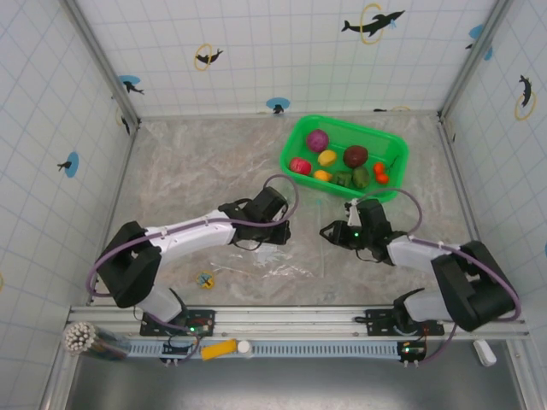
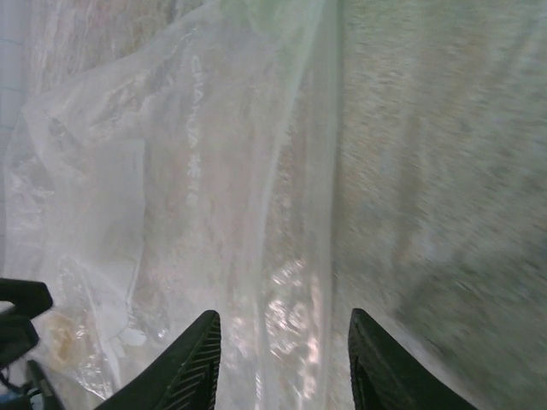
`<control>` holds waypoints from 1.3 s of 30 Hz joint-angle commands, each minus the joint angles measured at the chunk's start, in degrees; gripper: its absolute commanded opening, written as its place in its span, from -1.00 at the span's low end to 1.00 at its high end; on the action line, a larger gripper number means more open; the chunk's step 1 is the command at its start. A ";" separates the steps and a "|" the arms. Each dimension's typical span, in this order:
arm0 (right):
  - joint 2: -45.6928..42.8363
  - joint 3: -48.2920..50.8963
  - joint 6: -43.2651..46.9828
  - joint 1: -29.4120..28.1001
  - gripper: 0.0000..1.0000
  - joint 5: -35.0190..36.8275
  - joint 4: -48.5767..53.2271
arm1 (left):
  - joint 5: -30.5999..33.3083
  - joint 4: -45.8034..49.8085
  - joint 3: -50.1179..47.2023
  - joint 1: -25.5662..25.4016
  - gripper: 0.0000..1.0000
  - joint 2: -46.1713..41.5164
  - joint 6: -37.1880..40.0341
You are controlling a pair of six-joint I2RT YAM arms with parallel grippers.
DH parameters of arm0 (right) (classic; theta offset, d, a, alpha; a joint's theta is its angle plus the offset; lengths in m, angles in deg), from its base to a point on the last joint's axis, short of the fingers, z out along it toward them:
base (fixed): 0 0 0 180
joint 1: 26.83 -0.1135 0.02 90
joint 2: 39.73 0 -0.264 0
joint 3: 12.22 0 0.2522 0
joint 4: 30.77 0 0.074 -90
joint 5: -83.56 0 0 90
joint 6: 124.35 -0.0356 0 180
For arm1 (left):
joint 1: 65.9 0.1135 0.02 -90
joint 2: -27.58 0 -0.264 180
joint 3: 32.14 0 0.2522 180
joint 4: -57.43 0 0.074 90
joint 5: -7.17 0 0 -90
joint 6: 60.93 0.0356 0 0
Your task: Place the food in the zip-top bag and seal the zipper
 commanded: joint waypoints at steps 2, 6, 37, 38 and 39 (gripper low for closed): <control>3.33 -2.43 -3.02 -0.15 -0.22 -5.00 -9.12 | 0.88 -1.22 -1.70 0.28 -0.44 -2.62 -0.73; 5.06 -3.63 -2.51 -0.17 -0.28 -4.48 -9.10 | 0.91 -0.66 -1.70 0.22 -0.46 -2.86 -0.19; -10.40 -17.12 -35.60 -12.54 -1.00 22.11 13.71 | 17.26 20.00 26.12 -8.95 0.32 -2.01 4.45; -10.49 -17.21 -35.73 -12.54 -1.00 21.92 13.49 | 17.41 19.77 25.30 -9.03 0.30 -2.98 4.54; -10.54 -17.37 -36.12 -12.49 -1.00 21.85 13.50 | 16.98 19.75 24.69 -8.94 0.28 -3.55 4.75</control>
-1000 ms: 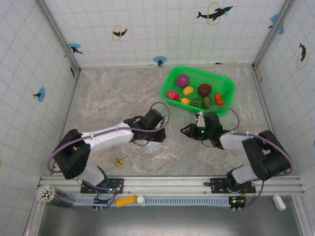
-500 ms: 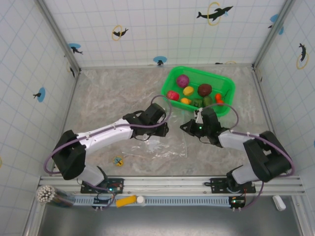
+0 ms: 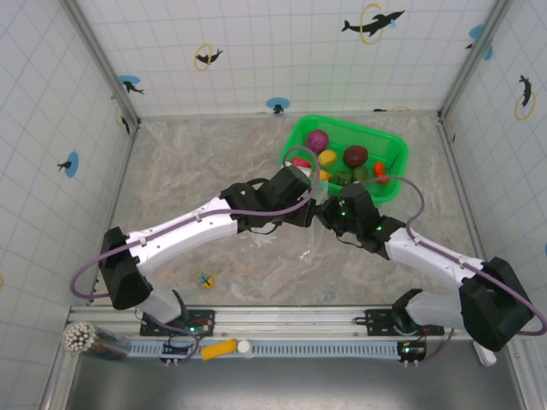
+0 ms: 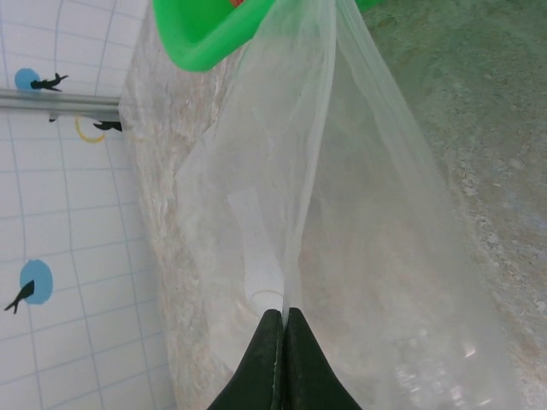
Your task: Place the food in the zip-top bag and seal the zipper
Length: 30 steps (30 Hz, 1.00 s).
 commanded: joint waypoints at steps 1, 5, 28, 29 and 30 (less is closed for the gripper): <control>-1.48 -3.38 -3.56 -0.36 -1.00 1.37 -0.04 | 1.21 2.54 -1.91 -0.02 0.28 -3.56 1.04; -2.15 -3.40 -4.41 -0.55 -1.00 1.89 -0.75 | -1.00 3.83 -2.85 -0.17 0.30 -3.02 1.44; -4.90 -2.88 -10.10 -5.30 -1.00 5.08 -5.37 | 12.07 -4.95 -6.95 -3.62 0.32 3.44 -4.49; -4.98 -2.83 -10.09 -5.40 -1.00 5.27 -5.34 | 12.78 -4.78 -7.02 -3.69 0.26 3.30 -4.37; -5.07 -2.82 -10.01 -5.39 -1.00 5.45 -5.19 | 13.25 -4.74 -7.27 -3.71 0.19 3.01 -4.34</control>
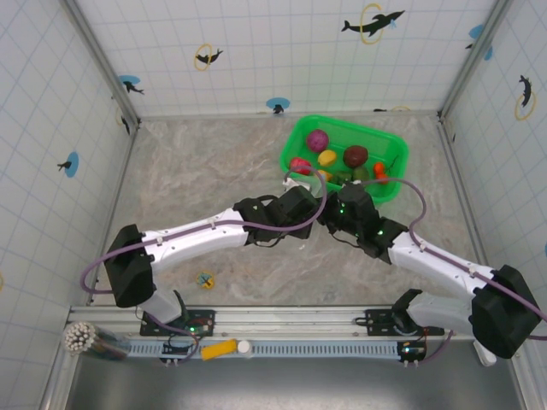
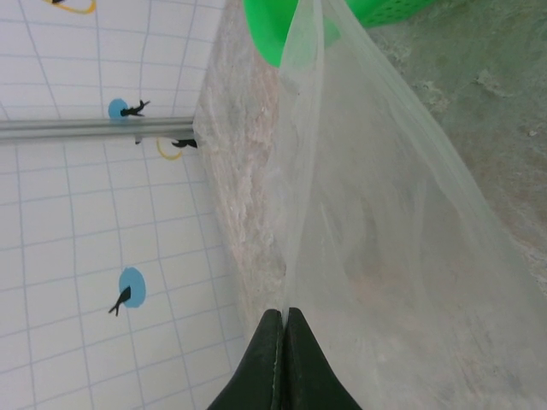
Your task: Place the food in the zip-top bag and seal the zipper
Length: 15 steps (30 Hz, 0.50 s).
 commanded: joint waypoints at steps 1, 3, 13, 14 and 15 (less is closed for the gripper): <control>-1.55 -1.75 -0.47 -0.91 -1.00 1.64 -1.67 | 5.40 1.12 0.45 -0.54 0.11 0.09 -0.84; -1.61 -1.73 -0.06 -0.90 -1.00 2.10 -1.39 | 5.39 0.96 0.26 -0.61 -0.05 -0.57 -0.70; -1.50 -1.48 3.08 -0.89 -0.97 2.90 -2.38 | 2.53 -1.82 -1.93 -0.73 -0.78 -2.64 1.14; -1.55 -1.63 3.85 -0.87 -0.90 2.67 -2.59 | 2.88 -1.77 -2.17 -0.73 -0.79 -2.82 1.18; -1.65 -1.74 4.89 -0.81 -0.80 2.33 -2.82 | 3.27 -1.91 -2.41 -0.77 -0.79 -3.10 1.18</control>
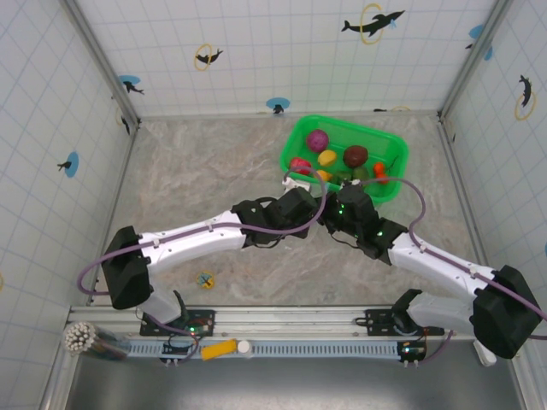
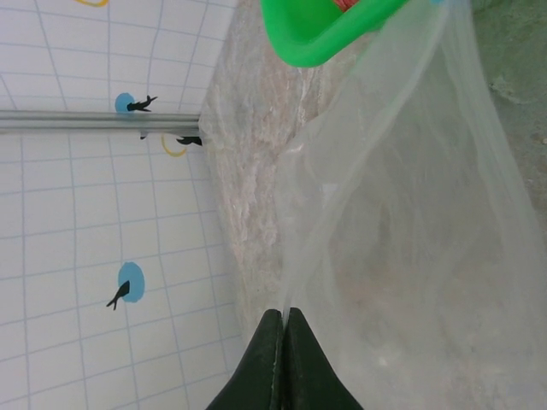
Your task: Place the food in the zip-top bag and seal the zipper
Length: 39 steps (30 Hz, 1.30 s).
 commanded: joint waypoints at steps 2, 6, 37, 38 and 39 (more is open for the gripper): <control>-1.61 -1.81 4.62 -0.24 -0.60 0.02 -2.84 | 1.96 0.06 -1.69 -0.15 -0.81 -2.12 0.61; -2.96 0.15 7.14 0.20 -0.52 -1.65 -5.13 | 2.30 -0.73 -2.95 0.21 -0.89 -2.42 0.64; -0.99 7.96 26.83 4.29 -0.91 -7.74 -7.32 | -10.98 -3.09 -1.84 4.77 -0.82 -8.75 0.64; -1.16 6.93 27.37 3.95 -0.93 -7.41 -6.28 | -11.06 -1.52 -0.57 4.82 -0.80 -7.96 0.88; -1.59 6.09 27.89 3.50 -0.94 -6.54 -5.32 | -10.93 -0.02 0.39 4.81 -0.77 -7.41 1.06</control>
